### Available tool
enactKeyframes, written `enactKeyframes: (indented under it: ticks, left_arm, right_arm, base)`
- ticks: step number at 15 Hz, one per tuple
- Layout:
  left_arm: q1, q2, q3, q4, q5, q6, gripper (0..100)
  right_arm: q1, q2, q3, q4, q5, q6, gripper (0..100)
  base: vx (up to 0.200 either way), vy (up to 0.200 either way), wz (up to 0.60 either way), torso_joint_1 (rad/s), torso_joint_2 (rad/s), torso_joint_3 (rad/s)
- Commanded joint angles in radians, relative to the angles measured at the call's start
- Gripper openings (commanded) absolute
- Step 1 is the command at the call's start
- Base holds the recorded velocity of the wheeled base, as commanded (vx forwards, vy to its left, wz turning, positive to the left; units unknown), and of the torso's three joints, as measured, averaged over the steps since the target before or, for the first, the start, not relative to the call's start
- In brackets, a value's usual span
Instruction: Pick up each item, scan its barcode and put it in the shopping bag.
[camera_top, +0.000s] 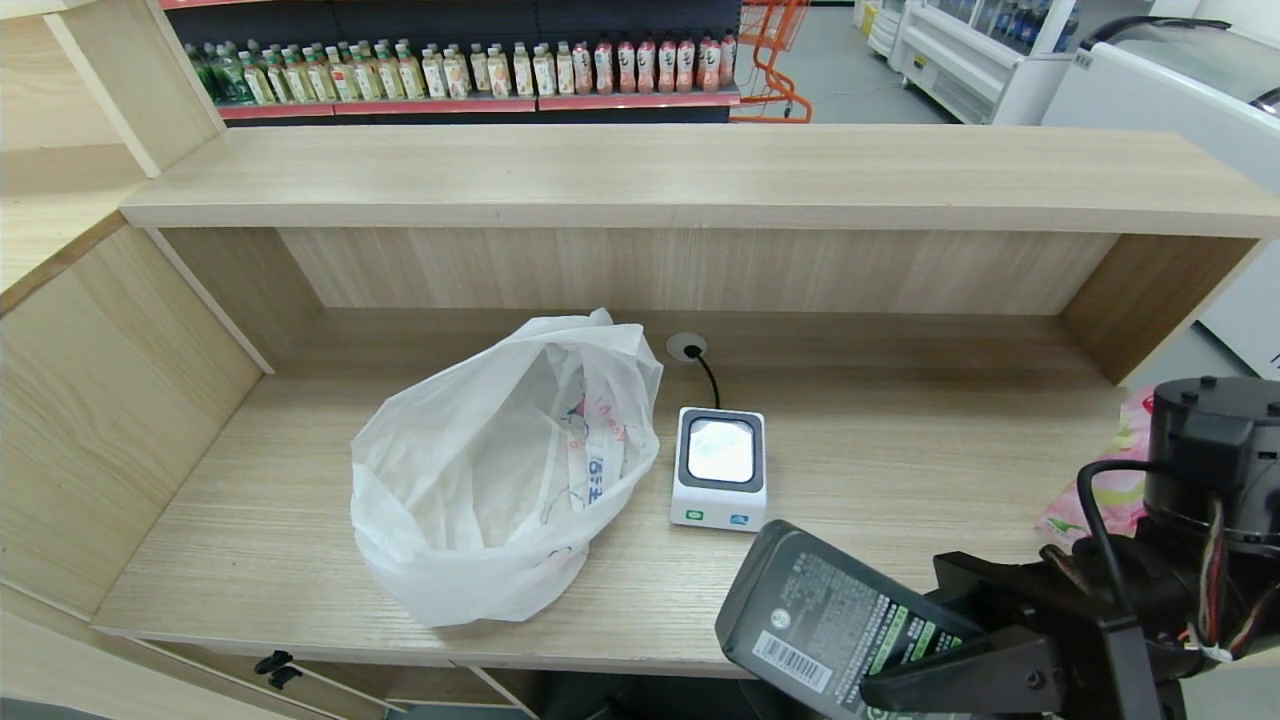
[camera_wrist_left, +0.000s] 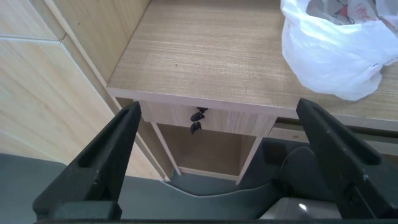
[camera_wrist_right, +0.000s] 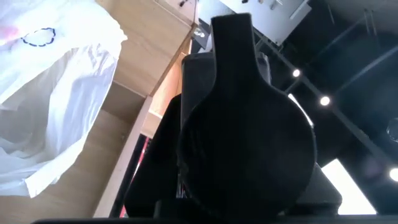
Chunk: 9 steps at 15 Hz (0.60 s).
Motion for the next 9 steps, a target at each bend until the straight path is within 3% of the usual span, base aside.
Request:
enactKeyframes:
  ticks: [1,7,8,9]
  left_arm:
    - [0.0,0.0,0.0,0.0,0.0,0.0,100]
    - [0.0,0.0,0.0,0.0,0.0,0.0,100]
    - [0.0,0.0,0.0,0.0,0.0,0.0,100]
    - [0.0,0.0,0.0,0.0,0.0,0.0,100]
  right_arm:
    - [0.0,-0.002,-0.002,-0.002,0.0,0.0,0]
    - [0.0,-0.027,-0.004,0.0,0.0,0.005,0]
    - [-0.006,-0.048,-0.013,0.001,-0.001,0.048,0]
    - [-0.052,-0.1,-0.053,0.001,-0.004,0.198,0]
  base:
    - [0.0,0.0,0.0,0.0,0.0,0.0]
    - [0.0,0.0,0.0,0.0,0.0,0.0]
    - [0.0,0.0,0.0,0.0,0.0,0.0]
    - [0.0,0.0,0.0,0.0,0.0,0.0]
